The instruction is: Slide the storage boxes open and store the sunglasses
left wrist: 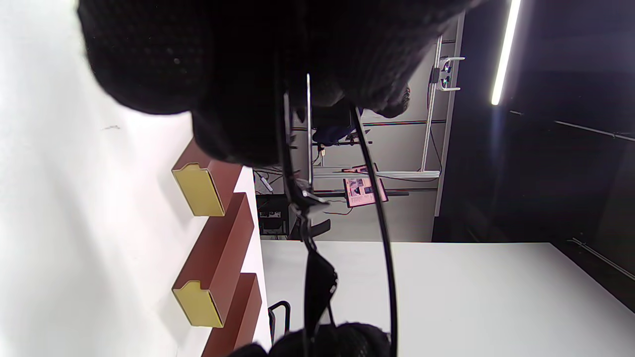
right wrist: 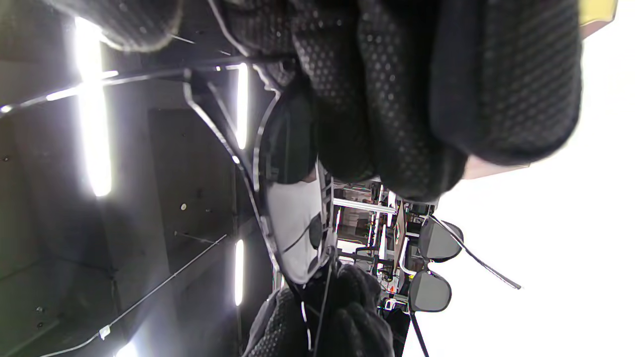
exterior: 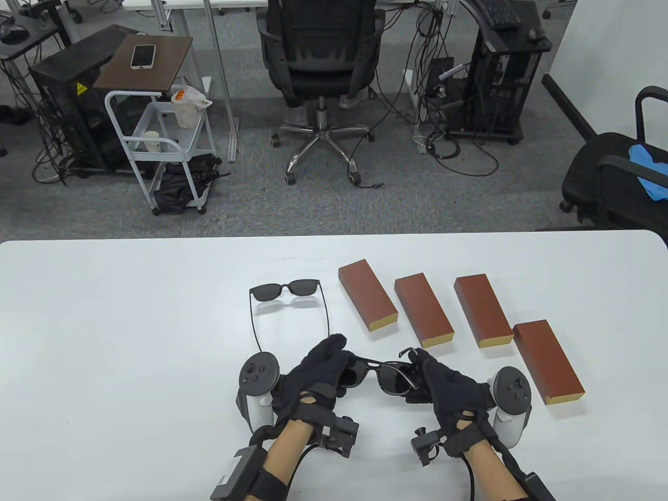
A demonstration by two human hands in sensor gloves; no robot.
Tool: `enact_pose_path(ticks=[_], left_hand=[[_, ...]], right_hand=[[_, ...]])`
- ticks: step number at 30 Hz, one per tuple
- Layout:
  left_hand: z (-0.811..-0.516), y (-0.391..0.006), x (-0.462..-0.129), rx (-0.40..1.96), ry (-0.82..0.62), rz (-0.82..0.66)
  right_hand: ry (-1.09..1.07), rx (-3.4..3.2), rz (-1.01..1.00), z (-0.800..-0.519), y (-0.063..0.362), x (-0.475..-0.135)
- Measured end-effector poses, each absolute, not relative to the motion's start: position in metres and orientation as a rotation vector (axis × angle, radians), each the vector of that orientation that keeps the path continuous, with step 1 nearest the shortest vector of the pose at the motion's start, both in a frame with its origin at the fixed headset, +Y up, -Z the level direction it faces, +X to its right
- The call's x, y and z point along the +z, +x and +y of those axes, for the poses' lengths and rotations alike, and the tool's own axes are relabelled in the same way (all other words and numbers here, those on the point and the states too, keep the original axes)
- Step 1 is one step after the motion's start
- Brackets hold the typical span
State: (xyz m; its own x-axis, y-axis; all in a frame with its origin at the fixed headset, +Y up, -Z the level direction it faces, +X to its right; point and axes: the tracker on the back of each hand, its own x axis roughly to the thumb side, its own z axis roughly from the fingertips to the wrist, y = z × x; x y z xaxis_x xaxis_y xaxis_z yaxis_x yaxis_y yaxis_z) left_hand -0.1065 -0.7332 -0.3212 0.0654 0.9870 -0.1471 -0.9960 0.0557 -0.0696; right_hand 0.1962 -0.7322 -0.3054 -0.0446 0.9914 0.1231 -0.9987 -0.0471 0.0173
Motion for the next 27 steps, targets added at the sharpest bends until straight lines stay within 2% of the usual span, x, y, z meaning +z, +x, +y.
enact_pose_path(ticks=[9, 19, 27], left_hand=[[-0.732, -0.108, -0.320, 1.497, -0.121, 0.073], [-0.740, -0.099, -0.321, 1.723, -0.296, -0.104], [-0.739, -0.092, -0.321, 1.767, -0.359, -0.214]], right_hand=[[0.097, 1.622, -0.071, -0.734, 0.198, -0.305], [0.026, 1.609, -0.138, -0.730, 0.208, -0.304], [-0.023, 1.728, -0.180, -0.725, 0.218, -0.304]])
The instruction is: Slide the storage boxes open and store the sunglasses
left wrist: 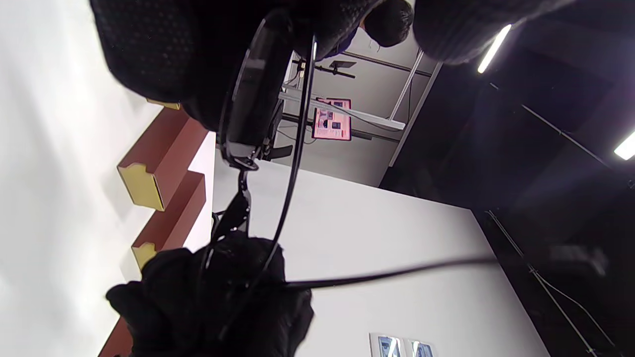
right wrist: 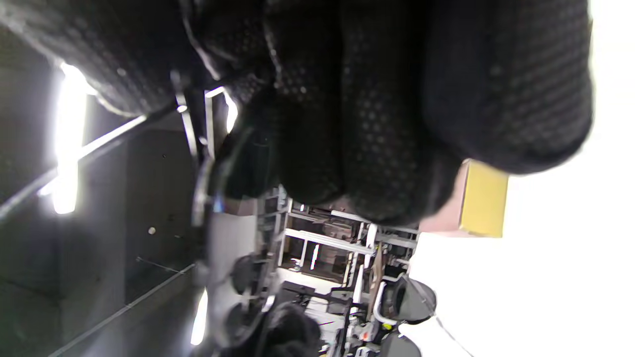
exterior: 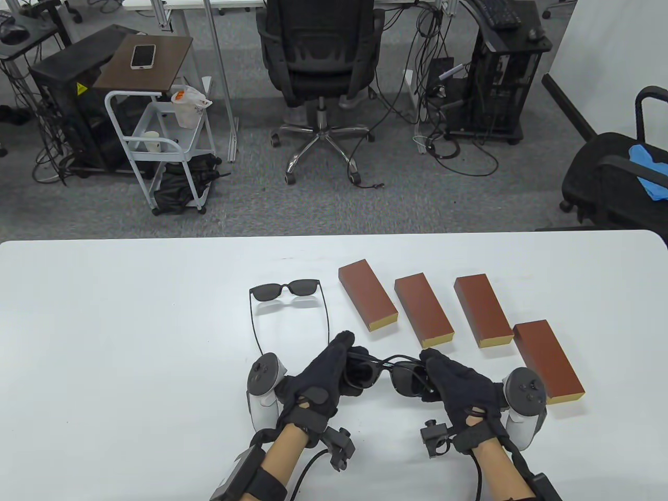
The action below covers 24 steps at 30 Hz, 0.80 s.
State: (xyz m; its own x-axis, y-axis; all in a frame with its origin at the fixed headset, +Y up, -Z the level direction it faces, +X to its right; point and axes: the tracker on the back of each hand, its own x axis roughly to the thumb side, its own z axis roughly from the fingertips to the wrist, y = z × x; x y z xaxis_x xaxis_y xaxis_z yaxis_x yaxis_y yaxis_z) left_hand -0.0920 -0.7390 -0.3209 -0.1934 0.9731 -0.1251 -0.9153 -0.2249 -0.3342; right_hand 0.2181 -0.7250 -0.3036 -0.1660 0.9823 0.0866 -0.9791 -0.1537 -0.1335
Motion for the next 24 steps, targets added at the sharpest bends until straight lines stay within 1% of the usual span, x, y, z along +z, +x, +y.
enact_pose_path(ticks=[4, 12, 20, 24], left_hand=[[-0.739, -0.091, -0.321, 1.758, -0.360, -0.220], [-0.740, -0.090, -0.322, 1.745, -0.424, -0.244], [-0.740, -0.091, -0.324, 1.593, -0.389, -0.188], [-0.747, -0.093, -0.325, 1.590, -0.370, -0.141]], right_hand=[[-0.045, 1.756, -0.190, -0.724, 0.220, -0.304], [-0.064, 1.808, -0.247, -0.720, 0.224, -0.302], [-0.048, 1.921, -0.275, -0.717, 0.224, -0.302], [-0.001, 2.054, -0.363, -0.709, 0.216, -0.297]])
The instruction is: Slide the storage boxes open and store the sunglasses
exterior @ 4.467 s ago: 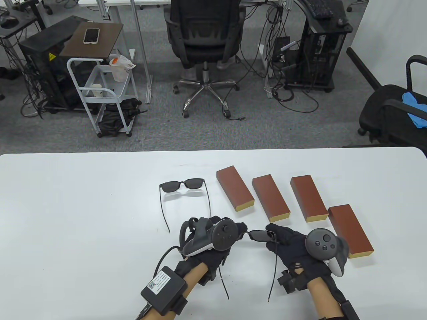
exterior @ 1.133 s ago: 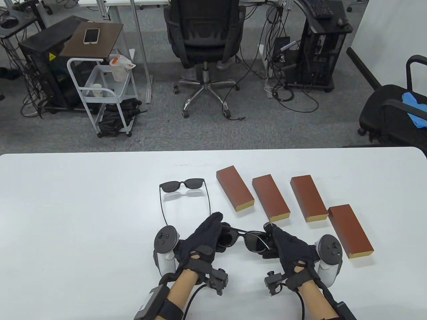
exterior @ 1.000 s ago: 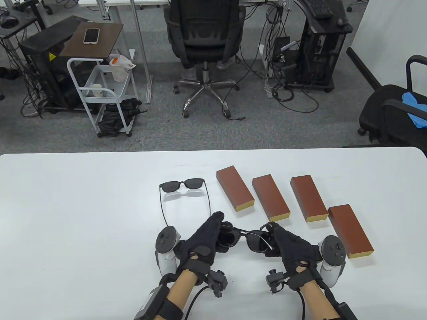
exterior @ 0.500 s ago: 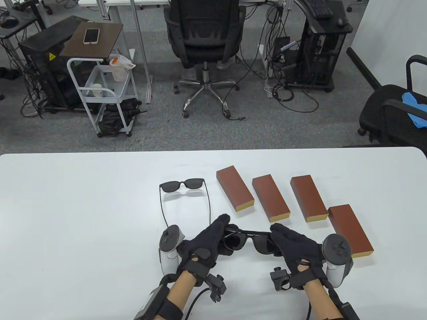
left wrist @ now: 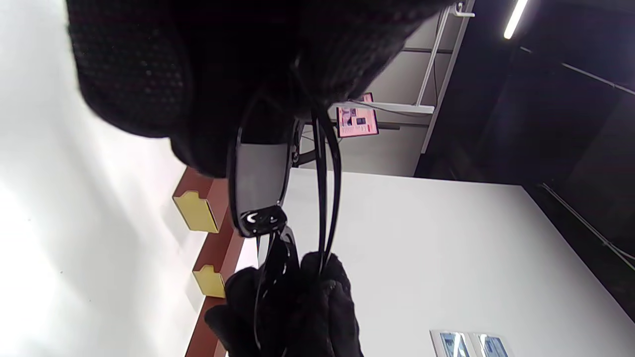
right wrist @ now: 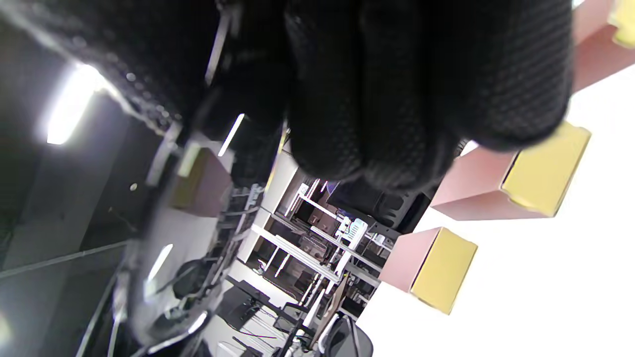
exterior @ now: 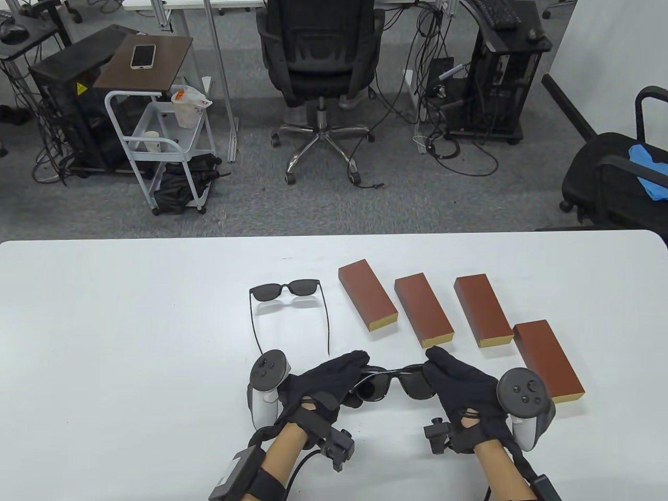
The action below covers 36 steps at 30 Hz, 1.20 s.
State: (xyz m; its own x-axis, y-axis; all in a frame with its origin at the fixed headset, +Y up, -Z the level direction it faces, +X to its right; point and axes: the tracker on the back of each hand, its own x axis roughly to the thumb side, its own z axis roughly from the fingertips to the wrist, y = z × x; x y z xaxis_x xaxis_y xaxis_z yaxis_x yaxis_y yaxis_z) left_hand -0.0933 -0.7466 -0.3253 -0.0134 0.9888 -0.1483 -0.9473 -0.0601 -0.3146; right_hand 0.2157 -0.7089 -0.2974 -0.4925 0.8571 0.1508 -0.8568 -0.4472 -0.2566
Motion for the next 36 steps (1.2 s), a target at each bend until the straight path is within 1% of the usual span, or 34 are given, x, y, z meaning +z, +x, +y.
enact_pose_path(ticks=[2, 3, 7, 11, 12, 15, 21, 24, 29, 31, 36], left_hand=[[-0.750, -0.093, -0.325, 1.589, -0.379, -0.136], [-0.751, -0.094, -0.325, 1.575, -0.372, -0.132], [-0.755, -0.094, -0.325, 1.522, -0.365, -0.133], [-0.759, -0.093, -0.325, 1.509, -0.386, -0.159], [-0.759, -0.093, -0.326, 1.508, -0.392, -0.170], [-0.760, -0.091, -0.326, 1.513, -0.416, -0.211], [-0.759, -0.092, -0.326, 1.457, -0.403, -0.205], [-0.752, -0.095, -0.325, 1.338, -0.348, -0.197], [-0.737, -0.113, -0.325, 1.105, -0.125, -0.098], [-0.730, -0.122, -0.326, 0.989, -0.044, -0.078], [-0.721, -0.136, -0.327, 0.823, 0.055, -0.053]], right_hand=[[0.025, 2.116, -0.430, -0.705, 0.210, -0.293], [0.073, 2.119, -0.467, -0.702, 0.205, -0.292], [0.385, 2.360, -0.536, -0.689, 0.180, -0.285], [0.541, 2.618, -0.655, -0.687, 0.159, -0.277], [0.578, 2.653, -0.660, -0.688, 0.156, -0.277], [0.609, 2.728, -0.682, -0.690, 0.150, -0.275], [0.605, 2.788, -0.696, -0.692, 0.147, -0.275], [0.608, 2.809, -0.677, -0.694, 0.143, -0.276], [0.648, 2.902, -0.586, -0.705, 0.138, -0.279], [0.677, 2.943, -0.482, -0.712, 0.135, -0.281], [0.688, 3.013, -0.309, -0.726, 0.128, -0.285]])
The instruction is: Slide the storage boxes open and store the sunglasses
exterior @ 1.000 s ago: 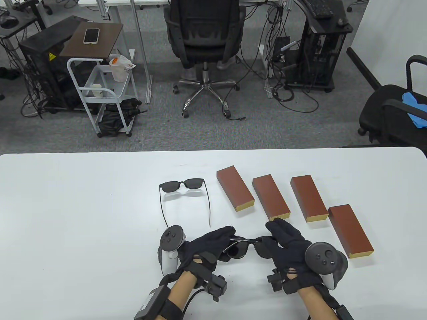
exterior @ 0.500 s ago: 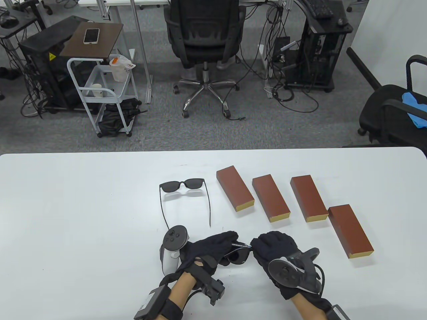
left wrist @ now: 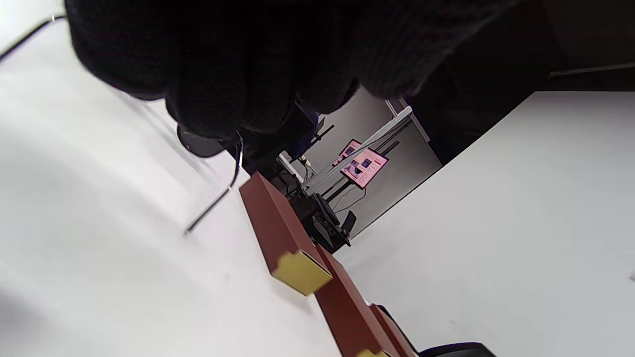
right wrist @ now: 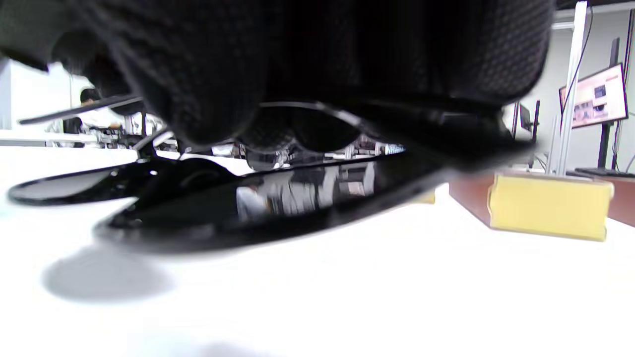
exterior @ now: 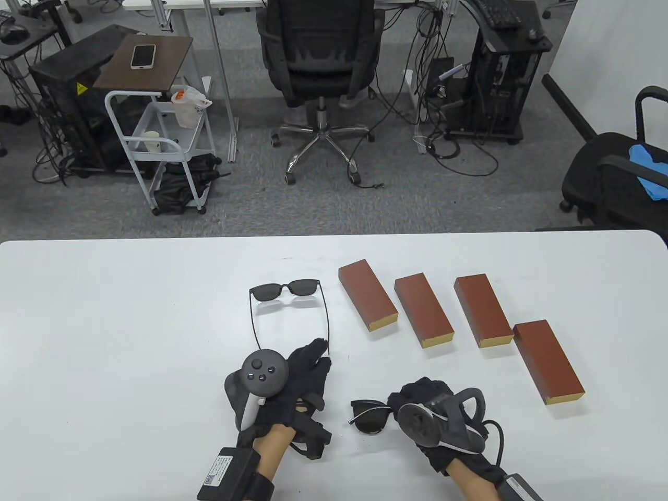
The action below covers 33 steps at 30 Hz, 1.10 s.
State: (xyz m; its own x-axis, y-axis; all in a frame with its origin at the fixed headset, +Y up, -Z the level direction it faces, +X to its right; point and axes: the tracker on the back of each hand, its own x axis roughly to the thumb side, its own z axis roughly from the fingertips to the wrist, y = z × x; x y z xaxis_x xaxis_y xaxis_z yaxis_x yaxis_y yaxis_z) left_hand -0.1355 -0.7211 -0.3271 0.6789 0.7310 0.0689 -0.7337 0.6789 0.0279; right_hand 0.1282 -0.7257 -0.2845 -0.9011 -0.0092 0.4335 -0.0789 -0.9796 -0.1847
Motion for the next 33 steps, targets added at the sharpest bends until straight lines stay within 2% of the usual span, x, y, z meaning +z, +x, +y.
enact_pose_path(ticks=[2, 4, 13, 19, 23, 25, 29, 33], left_hand=[[-0.720, -0.138, -0.328, 0.791, 0.062, -0.045], [-0.720, -0.139, -0.328, 0.786, 0.058, -0.045], [-0.716, -0.135, -0.328, 0.768, 0.066, -0.069], [-0.715, -0.137, -0.329, 0.767, 0.070, -0.065], [-0.714, -0.138, -0.328, 0.752, 0.082, -0.062], [-0.712, -0.138, -0.328, 0.736, 0.089, -0.063], [-0.709, -0.133, -0.327, 0.653, 0.079, -0.085], [-0.706, -0.128, -0.326, 0.581, 0.078, -0.102]], right_hand=[[0.649, 3.038, -0.193, -0.732, 0.129, -0.287], [0.650, 3.042, -0.163, -0.737, 0.129, -0.288], [0.649, 3.071, -0.102, -0.745, 0.129, -0.290], [0.576, 3.030, -0.077, -0.738, 0.137, -0.291], [0.443, 2.964, -0.192, -0.723, 0.158, -0.293], [0.308, 2.944, -0.347, -0.711, 0.178, -0.300], [0.084, 2.977, -0.526, -0.698, 0.213, -0.319], [-0.136, 3.078, -0.534, -0.691, 0.239, -0.347]])
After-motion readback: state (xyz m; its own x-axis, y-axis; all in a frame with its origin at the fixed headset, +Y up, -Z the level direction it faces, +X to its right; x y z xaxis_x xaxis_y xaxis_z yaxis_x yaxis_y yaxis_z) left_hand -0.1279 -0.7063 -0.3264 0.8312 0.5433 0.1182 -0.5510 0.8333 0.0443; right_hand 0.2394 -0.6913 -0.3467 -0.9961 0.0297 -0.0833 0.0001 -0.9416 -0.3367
